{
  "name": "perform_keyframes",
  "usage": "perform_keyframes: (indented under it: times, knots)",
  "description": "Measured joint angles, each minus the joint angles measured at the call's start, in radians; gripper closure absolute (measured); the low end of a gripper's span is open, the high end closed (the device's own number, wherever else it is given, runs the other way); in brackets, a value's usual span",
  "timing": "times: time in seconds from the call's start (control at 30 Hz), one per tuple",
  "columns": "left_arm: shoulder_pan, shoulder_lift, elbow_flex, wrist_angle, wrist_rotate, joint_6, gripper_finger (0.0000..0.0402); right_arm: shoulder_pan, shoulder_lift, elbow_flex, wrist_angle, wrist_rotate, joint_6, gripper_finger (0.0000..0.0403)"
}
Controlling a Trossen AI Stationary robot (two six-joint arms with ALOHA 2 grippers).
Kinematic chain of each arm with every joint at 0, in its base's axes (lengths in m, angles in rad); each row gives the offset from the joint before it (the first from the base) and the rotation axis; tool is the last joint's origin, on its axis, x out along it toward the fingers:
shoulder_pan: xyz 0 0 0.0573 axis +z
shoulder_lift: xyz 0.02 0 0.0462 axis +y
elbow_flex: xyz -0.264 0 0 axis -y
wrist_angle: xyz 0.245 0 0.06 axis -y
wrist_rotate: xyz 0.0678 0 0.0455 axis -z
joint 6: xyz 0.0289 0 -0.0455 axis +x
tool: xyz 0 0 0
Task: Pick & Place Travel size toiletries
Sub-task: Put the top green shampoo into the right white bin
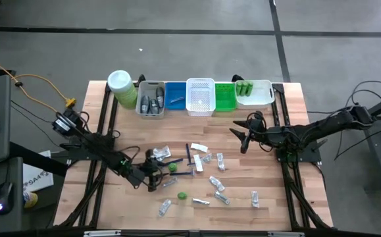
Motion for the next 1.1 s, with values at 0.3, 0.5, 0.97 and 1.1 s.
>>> perform_keyframes:
  times: [0.3, 0.5, 0.97, 1.1]
  knots:
    - [0.0, 0.074, 0.054, -0.004, -0.028, 0.021, 0.0215, -0.002, 0.0, 0.0, 0.0, 0.0, -0.002, 0.0231]
    - [0.001, 0.077, 0.056, -0.004, -0.09, 0.017, 0.0215, -0.001, 0.0, 0.0, -0.001, 0.0, -0.002, 0.0231]
    - [0.015, 0.077, 0.057, 0.022, -0.054, 0.018, 0.0187, -0.001, 0.001, 0.0, 0.0, 0.0, -0.003, 0.0231]
    - [0.053, 0.077, 0.057, 0.021, -0.01, 0.016, 0.014, -0.001, 0.015, 0.0, -0.001, 0.0, -0.003, 0.0231]
